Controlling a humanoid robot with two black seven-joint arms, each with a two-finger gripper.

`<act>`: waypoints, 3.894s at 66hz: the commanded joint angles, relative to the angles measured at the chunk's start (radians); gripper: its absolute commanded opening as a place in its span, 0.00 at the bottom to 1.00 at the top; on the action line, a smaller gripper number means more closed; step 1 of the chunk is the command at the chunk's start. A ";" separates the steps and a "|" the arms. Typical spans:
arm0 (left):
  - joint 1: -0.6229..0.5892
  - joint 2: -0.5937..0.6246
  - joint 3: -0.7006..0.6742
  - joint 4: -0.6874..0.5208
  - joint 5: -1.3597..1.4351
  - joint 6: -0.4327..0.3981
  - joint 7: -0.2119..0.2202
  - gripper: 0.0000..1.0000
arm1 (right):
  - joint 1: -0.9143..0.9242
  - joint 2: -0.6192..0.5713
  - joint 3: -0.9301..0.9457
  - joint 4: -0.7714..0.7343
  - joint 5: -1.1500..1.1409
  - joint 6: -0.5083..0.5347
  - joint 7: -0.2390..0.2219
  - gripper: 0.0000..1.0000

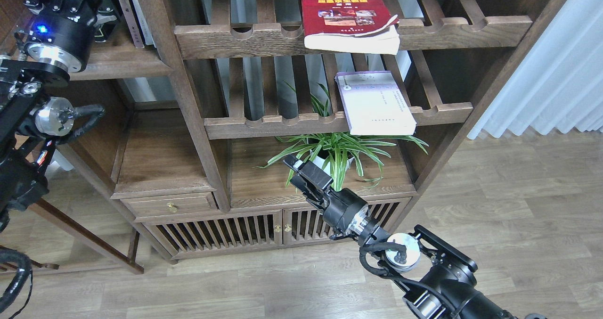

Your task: Organize books on shelf

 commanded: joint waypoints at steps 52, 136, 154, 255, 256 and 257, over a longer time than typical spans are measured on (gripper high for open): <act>-0.091 0.000 -0.040 -0.026 -0.017 -0.010 -0.030 0.40 | -0.029 0.000 -0.003 -0.006 0.000 0.003 0.000 0.99; 0.004 -0.074 -0.201 -0.122 -0.761 -0.450 -0.244 0.72 | -0.055 0.000 0.000 -0.006 0.000 0.012 0.000 0.99; 0.081 -0.077 -0.226 -0.310 -0.820 -0.452 -0.244 0.74 | -0.057 0.000 0.000 -0.006 0.000 0.028 -0.002 0.99; 0.633 -0.267 0.148 -0.467 -0.893 -0.560 -0.185 0.79 | -0.057 0.000 0.120 0.136 0.005 0.121 0.002 0.99; 0.633 -0.267 0.148 -0.467 -0.893 -0.560 -0.183 0.79 | -0.057 0.000 0.123 0.136 0.005 0.121 0.002 0.99; 0.633 -0.267 0.148 -0.465 -0.893 -0.560 -0.183 0.79 | -0.057 0.000 0.126 0.138 0.005 0.121 0.002 0.99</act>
